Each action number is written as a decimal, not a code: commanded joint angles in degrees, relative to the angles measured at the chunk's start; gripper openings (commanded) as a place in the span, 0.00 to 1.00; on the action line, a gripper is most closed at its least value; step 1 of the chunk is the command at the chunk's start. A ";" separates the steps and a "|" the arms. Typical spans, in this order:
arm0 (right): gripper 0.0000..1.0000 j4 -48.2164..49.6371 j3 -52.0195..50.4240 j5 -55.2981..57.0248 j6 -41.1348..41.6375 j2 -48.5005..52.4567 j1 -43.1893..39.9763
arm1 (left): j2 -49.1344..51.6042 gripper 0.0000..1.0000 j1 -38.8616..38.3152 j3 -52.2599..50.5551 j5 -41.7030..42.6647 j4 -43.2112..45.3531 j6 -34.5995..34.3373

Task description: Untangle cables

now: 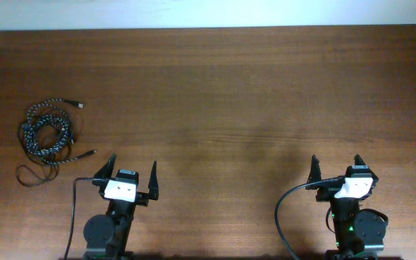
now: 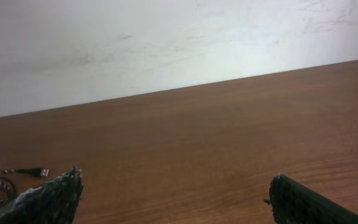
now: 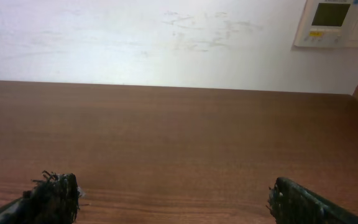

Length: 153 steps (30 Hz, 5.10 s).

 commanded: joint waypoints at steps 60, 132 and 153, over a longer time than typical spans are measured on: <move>0.99 0.00 -0.57 0.72 0.20 -0.61 -0.07 | 65.99 0.99 0.44 72.57 4.13 -51.10 -24.00; 0.99 0.00 -0.57 0.72 0.20 -0.61 -0.07 | 110.68 0.00 43.15 84.98 8.94 -45.66 -34.80; 0.99 0.00 -0.57 0.72 0.20 -0.61 -0.07 | 108.61 0.00 27.17 84.96 42.84 -62.05 -13.14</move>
